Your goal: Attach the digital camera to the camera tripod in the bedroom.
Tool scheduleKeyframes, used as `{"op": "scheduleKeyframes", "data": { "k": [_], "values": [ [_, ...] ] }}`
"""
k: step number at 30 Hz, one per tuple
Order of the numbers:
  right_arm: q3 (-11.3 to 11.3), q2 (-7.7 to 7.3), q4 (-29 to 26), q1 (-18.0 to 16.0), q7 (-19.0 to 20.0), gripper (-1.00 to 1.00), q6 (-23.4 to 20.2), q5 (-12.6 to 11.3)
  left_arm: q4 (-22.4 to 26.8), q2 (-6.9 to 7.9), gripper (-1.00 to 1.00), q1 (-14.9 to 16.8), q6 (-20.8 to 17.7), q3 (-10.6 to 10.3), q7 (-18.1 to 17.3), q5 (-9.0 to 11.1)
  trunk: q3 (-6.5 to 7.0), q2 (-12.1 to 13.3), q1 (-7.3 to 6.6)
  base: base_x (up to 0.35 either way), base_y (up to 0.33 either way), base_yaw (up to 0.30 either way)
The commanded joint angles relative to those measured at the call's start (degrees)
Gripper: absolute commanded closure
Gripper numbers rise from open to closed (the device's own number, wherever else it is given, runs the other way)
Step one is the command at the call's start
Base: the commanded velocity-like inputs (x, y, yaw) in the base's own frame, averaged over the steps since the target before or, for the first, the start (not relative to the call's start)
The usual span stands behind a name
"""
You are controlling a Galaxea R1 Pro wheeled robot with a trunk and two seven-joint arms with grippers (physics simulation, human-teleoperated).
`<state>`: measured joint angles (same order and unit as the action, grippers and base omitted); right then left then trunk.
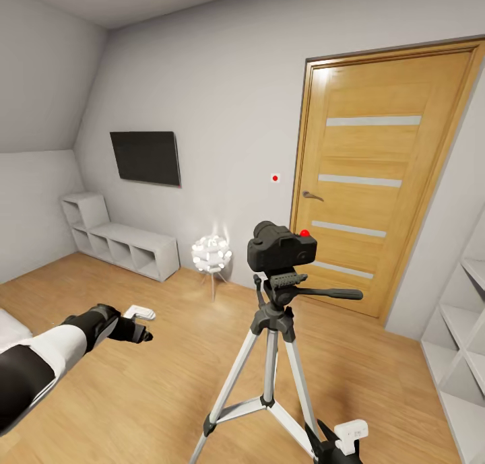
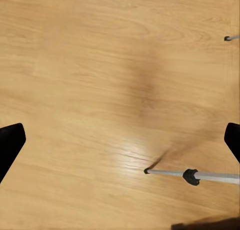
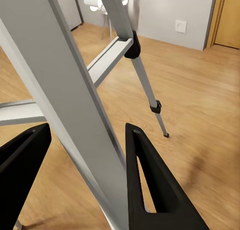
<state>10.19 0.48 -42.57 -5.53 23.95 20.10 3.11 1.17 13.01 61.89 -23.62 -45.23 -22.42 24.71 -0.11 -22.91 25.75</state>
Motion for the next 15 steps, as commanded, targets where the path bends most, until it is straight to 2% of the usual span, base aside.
{"op": "scheduleKeyframes", "data": {
  "k": [1, 3, 4, 5, 15],
  "values": [
    [0.4, 0.05, 0.8, 0.0, -0.4, 1.0, -0.2, 2.8, 0.1, -0.53, -1.0, -1.1, -0.1, -0.5, 0.3, 0.7, -0.03, 0.0, 0.04, 0.0, 0.0, 0.0],
    [0.4, 0.05, 0.8, 0.0, -0.4, 1.0, -0.2, 2.8, 0.1, -0.96, -1.0, -2.2, 0.0, -0.5, 0.5, 0.8, -0.03, 0.0, 0.04, 0.0, 0.0, 0.0],
    [0.4, 0.05, 0.8, 0.0, -0.4, -1.0, -0.2, 2.8, 0.1, -1.12, -1.0, -2.8, 0.1, -0.5, 0.6, 0.8, -0.03, 0.0, 0.04, 0.0, 0.0, 0.0],
    [0.4, 0.05, 0.8, 0.0, -0.4, -1.0, -0.2, 2.8, 0.1, -1.48, -1.0, -4.0, 0.3, -0.5, 1.1, 0.9, -0.03, 0.0, 0.04, 0.0, 0.0, 0.0],
    [0.4, 0.05, 0.8, 0.0, -0.4, -1.0, -0.2, 2.8, 0.1, -1.82, -1.0, -8.0, 0.7, -0.5, 3.9, 1.0, -0.03, 0.0, 0.04, 0.0, 0.0, 0.0]
  ]
}}
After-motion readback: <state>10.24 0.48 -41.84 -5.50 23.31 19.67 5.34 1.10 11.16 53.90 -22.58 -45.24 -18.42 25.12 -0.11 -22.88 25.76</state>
